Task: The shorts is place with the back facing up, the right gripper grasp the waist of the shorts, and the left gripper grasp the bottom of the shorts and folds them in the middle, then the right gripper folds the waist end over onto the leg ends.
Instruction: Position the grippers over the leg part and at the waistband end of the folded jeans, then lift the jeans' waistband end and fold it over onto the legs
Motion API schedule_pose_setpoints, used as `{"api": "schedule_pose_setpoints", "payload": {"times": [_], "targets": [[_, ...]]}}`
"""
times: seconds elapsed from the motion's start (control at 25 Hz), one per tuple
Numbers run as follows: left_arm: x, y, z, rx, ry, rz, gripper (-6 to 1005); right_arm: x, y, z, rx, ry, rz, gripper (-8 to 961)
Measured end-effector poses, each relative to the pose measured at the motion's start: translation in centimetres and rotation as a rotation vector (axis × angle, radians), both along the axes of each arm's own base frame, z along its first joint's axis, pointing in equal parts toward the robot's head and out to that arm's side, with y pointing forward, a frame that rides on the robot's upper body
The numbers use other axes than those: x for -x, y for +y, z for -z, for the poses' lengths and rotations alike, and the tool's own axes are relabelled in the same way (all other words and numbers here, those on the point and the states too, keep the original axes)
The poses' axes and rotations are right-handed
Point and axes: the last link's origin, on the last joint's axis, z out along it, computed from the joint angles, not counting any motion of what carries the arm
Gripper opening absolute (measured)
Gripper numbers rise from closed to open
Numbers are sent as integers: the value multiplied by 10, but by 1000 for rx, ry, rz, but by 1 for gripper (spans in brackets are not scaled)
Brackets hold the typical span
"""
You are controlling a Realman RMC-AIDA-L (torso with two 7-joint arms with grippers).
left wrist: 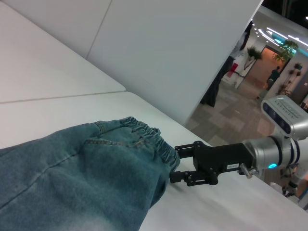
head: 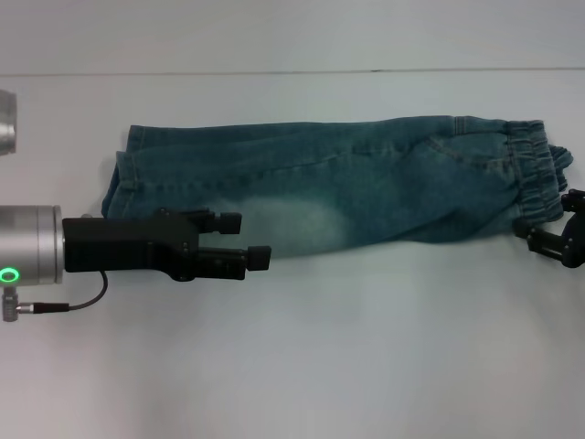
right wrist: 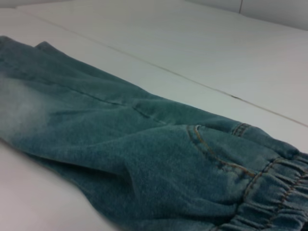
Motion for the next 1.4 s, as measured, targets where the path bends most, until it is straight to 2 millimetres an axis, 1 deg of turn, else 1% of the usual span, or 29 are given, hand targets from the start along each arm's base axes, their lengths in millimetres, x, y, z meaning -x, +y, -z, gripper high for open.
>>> {"api": "schedule_pose_setpoints", "payload": {"times": [0.08, 0.28, 0.52, 0.6, 0.88, 1.0, 1.16, 1.32, 1.4], "targets": [[0, 0, 1, -2, 0, 0, 889, 0, 0, -2, -3, -3, -2, 825], [-1, 1, 1, -7, 0, 6, 869, -2, -2, -3, -10, -4, 0, 576], [-5, 3, 6, -16, 0, 13, 846, -2, -5, -2, -1, -1, -5, 329], [-5, 3, 7, -18, 0, 16, 838, 0, -7, -2, 8, 10, -18, 144], [-7, 6, 16, -44, 3, 15, 810, 9, -17, -6, 16, 52, -64, 89], [-9, 6, 24, -53, -4, 30, 798, 16, -25, -14, -5, 54, -80, 79], [-9, 6, 40, -131, -54, 62, 685, 25, -36, -26, 13, 114, -112, 67], [-5, 10, 59, -210, -88, 26, 572, 30, -45, -40, -8, 146, -134, 57], [-4, 13, 69, -244, -90, -3, 477, 36, -47, -45, -3, 170, -150, 56]]}}
